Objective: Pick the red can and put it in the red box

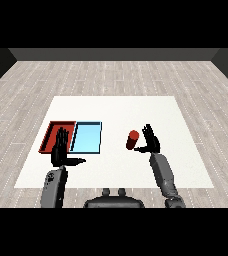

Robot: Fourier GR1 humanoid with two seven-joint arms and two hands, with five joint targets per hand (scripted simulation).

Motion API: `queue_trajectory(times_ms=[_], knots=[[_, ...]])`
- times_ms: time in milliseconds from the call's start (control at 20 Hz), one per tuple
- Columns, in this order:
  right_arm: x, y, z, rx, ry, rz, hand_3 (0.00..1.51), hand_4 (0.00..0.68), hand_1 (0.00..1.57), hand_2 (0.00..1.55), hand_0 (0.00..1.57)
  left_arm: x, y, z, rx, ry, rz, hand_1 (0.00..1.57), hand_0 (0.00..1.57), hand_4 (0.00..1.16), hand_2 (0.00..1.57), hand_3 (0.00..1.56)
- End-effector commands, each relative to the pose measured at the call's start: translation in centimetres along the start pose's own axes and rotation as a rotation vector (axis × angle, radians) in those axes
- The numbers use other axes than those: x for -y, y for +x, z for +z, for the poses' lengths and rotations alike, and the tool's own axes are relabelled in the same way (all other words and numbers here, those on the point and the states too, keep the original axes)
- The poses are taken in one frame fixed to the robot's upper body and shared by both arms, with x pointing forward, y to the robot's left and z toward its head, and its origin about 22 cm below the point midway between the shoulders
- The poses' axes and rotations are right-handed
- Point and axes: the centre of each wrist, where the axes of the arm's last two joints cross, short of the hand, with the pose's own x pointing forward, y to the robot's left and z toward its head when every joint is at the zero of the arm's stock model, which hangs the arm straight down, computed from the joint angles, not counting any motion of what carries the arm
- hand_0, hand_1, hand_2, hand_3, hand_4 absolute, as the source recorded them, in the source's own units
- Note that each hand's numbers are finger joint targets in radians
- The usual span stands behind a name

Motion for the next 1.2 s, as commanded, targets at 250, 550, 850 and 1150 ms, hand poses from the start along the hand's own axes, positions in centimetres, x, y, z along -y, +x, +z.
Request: queue_trajectory(times_ms=[250,550,850,1150], knots=[[-0.7,-1.0,-1.9,-0.025,0.022,-0.017,0.00,0.000,0.00,0.00,0.00,0.0,0.9,-0.1,0.018,-0.005,0.020,0.00,0.00,0.00,0.00,0.00],[-3.5,-1.2,-1.7,-0.047,0.002,0.020,0.00,0.000,0.00,0.00,0.00,1.0,1.3,-1.4,0.020,-0.017,0.014,0.00,0.00,0.00,0.00,0.00],[-3.1,-0.7,-3.0,-0.048,-0.012,0.014,0.00,0.000,0.00,0.00,0.00,-0.7,-0.1,-0.6,0.007,-0.012,0.017,0.00,0.00,0.00,0.00,0.00],[-4.0,-2.2,-3.4,-0.053,-0.009,-0.010,0.00,0.000,0.00,0.00,0.00,1.0,0.3,0.0,0.018,-0.003,0.015,0.00,0.00,0.00,0.00,0.00]])
